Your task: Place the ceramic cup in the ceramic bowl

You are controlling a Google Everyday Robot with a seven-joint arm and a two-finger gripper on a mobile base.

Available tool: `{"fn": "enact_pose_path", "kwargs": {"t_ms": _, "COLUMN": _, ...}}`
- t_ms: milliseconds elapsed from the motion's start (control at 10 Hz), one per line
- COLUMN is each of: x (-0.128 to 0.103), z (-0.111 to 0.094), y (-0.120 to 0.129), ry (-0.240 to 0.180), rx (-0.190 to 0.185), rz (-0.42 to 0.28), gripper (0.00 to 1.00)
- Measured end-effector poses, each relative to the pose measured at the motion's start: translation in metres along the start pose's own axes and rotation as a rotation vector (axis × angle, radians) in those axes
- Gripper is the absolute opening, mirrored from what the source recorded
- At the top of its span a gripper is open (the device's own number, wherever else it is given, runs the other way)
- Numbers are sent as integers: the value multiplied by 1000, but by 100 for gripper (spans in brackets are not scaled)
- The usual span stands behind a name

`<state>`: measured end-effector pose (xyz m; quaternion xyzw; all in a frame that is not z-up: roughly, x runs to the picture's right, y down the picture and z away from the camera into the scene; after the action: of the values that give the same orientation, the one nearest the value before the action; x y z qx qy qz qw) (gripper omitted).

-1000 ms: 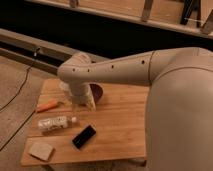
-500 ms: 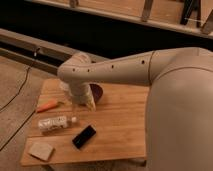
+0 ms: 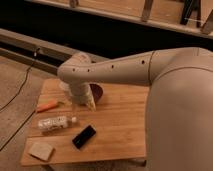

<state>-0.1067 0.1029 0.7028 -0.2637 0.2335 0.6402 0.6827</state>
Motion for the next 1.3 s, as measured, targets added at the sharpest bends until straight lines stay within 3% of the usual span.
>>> {"fn": "enact_pose_path", "kwargs": {"t_ms": 800, "x": -2, "z": 2, "y": 0, "ry": -4, "rx": 3, "rz": -12, "gripper": 65}}
{"fn": "enact_pose_path", "kwargs": {"t_ms": 1300, "x": -33, "z": 12, "y": 11, "ry": -46, "rx": 20, "rz": -74, "gripper": 65}}
